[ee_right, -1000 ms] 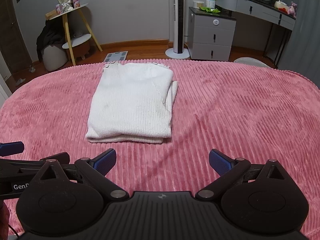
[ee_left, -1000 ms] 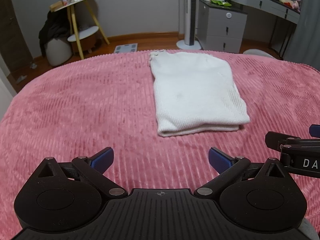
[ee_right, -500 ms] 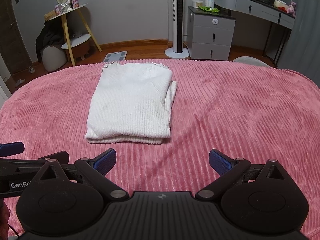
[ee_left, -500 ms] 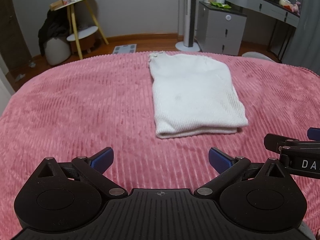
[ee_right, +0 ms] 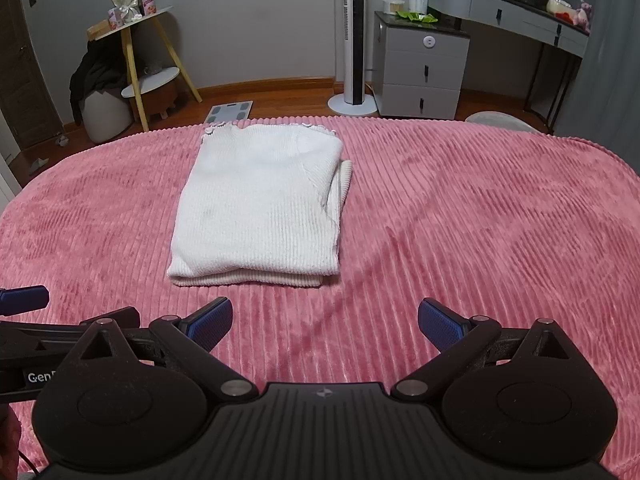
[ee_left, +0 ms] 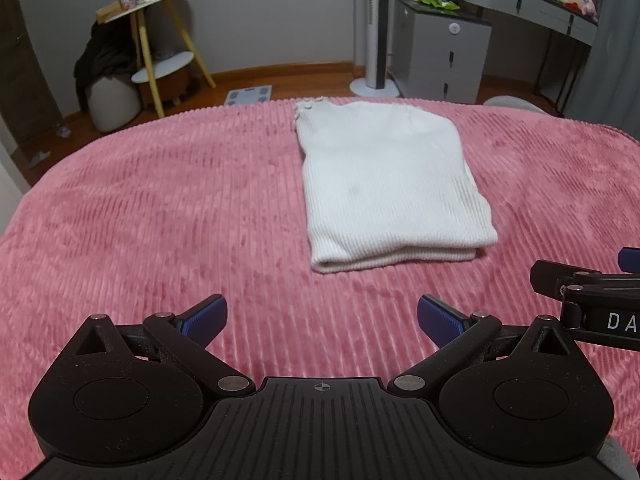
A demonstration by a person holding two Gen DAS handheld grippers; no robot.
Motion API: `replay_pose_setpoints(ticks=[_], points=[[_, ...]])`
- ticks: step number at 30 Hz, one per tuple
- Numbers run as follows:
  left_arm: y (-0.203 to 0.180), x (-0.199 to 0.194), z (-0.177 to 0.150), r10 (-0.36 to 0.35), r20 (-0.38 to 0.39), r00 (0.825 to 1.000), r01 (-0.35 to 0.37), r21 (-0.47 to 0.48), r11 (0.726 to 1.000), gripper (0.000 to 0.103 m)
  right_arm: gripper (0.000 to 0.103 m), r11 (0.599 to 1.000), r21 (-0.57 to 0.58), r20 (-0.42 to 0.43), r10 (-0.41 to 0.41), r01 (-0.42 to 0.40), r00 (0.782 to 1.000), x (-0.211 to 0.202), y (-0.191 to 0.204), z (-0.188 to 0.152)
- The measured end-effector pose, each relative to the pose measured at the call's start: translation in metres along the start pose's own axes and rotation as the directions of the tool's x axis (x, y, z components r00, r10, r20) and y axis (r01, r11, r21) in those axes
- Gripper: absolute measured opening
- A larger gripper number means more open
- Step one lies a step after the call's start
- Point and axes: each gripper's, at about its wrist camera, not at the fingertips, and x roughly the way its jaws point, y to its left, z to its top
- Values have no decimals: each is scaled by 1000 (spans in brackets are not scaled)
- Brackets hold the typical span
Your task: Fold small clothes
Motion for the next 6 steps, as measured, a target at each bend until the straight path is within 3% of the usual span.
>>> replay_pose_setpoints(ticks=[6], points=[[0, 1, -1, -3, -4, 1000, 3, 6, 1000, 103, 99, 1000, 3, -1, -2, 2, 1000, 0, -1, -1]])
